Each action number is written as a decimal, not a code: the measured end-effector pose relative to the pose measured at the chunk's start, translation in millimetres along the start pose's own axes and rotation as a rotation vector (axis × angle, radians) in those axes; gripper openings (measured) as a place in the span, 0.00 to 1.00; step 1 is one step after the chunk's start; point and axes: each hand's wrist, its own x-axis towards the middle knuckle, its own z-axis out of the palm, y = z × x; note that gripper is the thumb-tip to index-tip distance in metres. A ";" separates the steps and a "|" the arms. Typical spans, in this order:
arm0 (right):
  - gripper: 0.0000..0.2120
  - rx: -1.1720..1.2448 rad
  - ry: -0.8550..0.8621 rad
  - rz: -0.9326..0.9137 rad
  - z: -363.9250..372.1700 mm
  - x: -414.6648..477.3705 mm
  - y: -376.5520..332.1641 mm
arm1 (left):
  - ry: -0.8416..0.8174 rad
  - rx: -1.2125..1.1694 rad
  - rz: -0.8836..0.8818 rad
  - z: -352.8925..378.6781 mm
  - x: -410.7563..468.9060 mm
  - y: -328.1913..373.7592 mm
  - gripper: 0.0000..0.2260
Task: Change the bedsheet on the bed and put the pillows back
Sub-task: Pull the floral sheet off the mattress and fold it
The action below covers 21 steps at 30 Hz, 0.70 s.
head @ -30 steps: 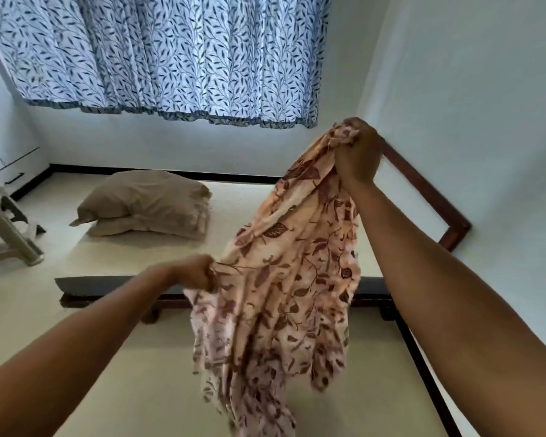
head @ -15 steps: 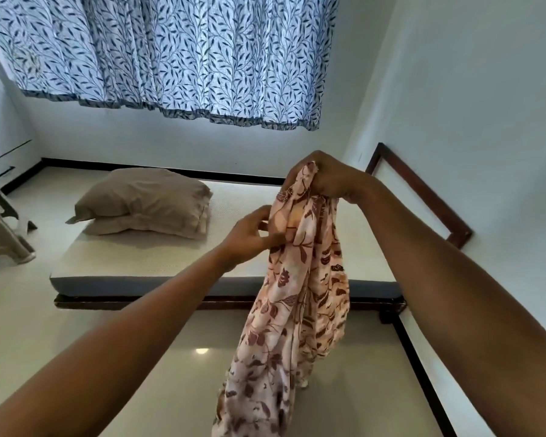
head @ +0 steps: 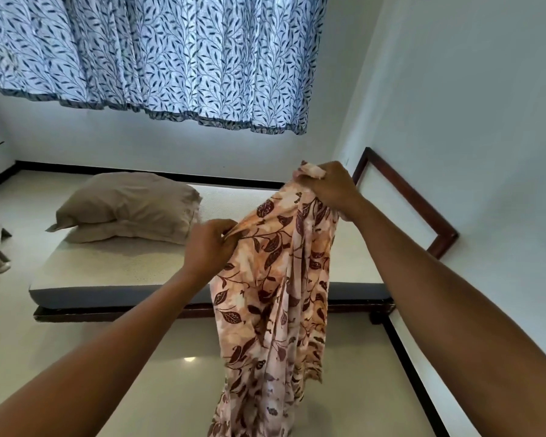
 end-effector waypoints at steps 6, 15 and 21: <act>0.23 -0.238 0.128 -0.068 20.9 0.7 -20.9 | -0.375 0.081 0.011 9.9 -22.3 -11.7 0.18; 0.18 0.396 -0.208 0.082 17.6 -5.4 -29.7 | 0.095 -0.444 -0.081 9.9 -16.4 31.6 0.09; 0.26 -0.190 0.009 0.006 36.7 1.6 -9.0 | -0.165 -0.069 0.195 42.3 -48.4 20.1 0.08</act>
